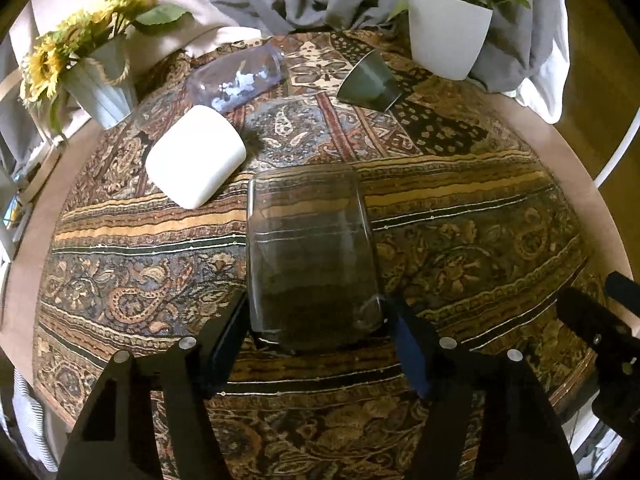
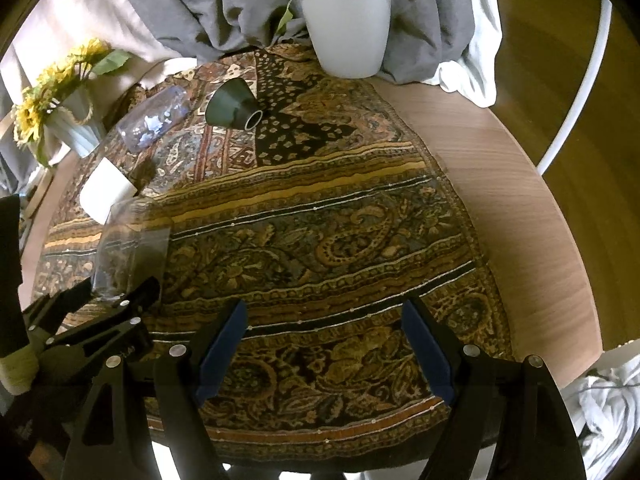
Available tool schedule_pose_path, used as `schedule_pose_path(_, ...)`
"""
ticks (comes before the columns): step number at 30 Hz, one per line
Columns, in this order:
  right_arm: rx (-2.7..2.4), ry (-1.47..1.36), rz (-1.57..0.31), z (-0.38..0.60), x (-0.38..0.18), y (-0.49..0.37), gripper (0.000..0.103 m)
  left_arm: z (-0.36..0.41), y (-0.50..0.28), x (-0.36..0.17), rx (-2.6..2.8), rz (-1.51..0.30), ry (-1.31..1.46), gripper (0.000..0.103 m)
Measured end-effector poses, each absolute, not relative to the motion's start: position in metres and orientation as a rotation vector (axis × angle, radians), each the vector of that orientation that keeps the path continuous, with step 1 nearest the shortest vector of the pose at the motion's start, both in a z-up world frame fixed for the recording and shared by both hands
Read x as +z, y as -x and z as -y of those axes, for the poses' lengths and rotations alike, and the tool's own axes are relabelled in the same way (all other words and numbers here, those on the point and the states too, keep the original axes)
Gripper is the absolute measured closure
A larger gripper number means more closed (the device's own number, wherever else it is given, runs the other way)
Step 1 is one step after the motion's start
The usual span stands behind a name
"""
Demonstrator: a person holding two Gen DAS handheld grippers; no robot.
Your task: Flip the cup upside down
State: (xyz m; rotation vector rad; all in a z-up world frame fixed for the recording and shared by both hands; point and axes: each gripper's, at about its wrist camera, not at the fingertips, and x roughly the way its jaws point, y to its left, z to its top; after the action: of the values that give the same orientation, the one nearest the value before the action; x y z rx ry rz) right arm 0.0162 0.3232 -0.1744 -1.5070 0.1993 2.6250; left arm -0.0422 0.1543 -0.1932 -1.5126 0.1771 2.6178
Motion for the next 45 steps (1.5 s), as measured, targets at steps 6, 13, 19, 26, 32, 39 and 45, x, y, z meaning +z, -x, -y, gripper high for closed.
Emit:
schedule_pose_path(6, 2.646, 1.490, -0.231, -0.324, -0.165, -0.015, 0.023, -0.152, 0.041, -0.178, 2.605, -0.139, 1.523, 0.036)
schedule_pose_path(13, 2.689, 1.445, -0.258, -0.321, -0.152, -0.006, 0.023, -0.149, 0.049, -0.157, 2.635, -0.145, 1.478, 0.037)
schedule_pose_path(19, 2.707, 1.431, -0.315, -0.319, -0.147, 0.005, 0.023, -0.147, 0.072, -0.149, 2.648, -0.118, 1.459, 0.037)
schedule_pose_path(26, 2.728, 1.357, -0.312, -0.320, -0.135, 0.020, 0.023, -0.147, 0.099, -0.146, 2.655, -0.097, 1.452, 0.037)
schedule_pose_path(32, 2.735, 1.312, -0.277, -0.319, -0.128, 0.033, 0.023, -0.149, 0.116, -0.149, 2.640, -0.078, 1.462, 0.037)
schedule_pose_path(39, 2.713, 1.312, -0.284, -0.318, -0.129, 0.040, 0.023, -0.151, 0.128, -0.153, 2.619, -0.091, 1.479, 0.037)
schedule_pose_path(45, 2.704, 1.288, -0.287, -0.316, -0.124, 0.038, 0.023, -0.149, 0.128, -0.148, 2.620, -0.083, 1.464, 0.020)
